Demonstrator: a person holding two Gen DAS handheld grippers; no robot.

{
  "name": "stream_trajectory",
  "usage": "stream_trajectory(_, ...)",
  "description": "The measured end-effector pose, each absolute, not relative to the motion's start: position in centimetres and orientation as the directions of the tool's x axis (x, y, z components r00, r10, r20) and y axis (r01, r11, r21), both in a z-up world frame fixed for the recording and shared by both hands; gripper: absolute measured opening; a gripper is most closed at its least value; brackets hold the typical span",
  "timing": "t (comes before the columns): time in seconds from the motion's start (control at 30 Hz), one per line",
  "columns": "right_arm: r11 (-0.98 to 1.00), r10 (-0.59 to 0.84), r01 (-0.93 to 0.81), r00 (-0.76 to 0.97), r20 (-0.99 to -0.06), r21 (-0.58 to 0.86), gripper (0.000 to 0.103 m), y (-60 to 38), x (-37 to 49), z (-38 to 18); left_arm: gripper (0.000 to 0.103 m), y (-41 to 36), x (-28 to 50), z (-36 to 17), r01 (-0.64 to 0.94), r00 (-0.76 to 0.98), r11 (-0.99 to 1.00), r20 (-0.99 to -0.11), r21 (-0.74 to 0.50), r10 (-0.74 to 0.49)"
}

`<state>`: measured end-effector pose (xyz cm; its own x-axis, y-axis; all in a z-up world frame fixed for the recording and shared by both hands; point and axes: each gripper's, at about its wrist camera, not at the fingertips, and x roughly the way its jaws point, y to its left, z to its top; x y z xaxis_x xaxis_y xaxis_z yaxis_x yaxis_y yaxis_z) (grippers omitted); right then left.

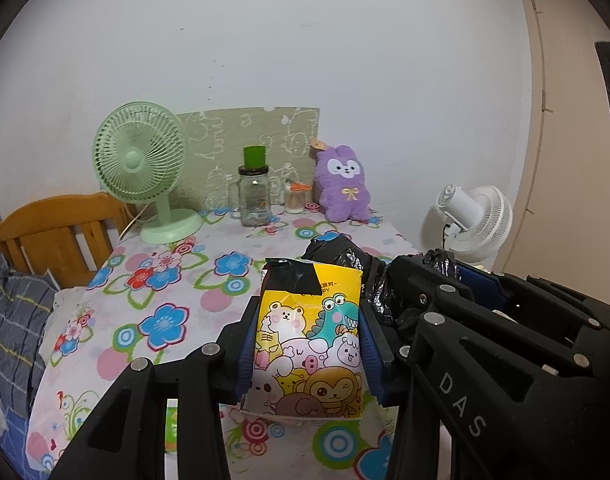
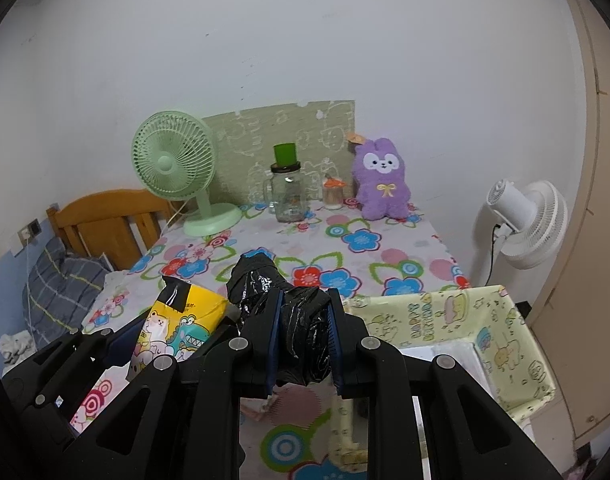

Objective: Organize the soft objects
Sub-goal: 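Carry the snack bag with the left tool while the right tool carries the black cloth toward the yellow box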

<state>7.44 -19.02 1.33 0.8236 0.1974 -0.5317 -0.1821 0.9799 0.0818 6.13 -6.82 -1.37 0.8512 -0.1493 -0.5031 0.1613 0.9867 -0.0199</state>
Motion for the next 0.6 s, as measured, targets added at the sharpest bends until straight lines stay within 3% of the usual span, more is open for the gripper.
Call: stream_trajectory(0.6, 0.994, 0.106, -0.093, 0.847, -0.522, 0.052, 0.023, -24.1, 7.6, 1.9, 0.046, -12.0, 7.1, -0.9, 0.278, 0.834, 0.961, -0.495, -0.005, -0.244)
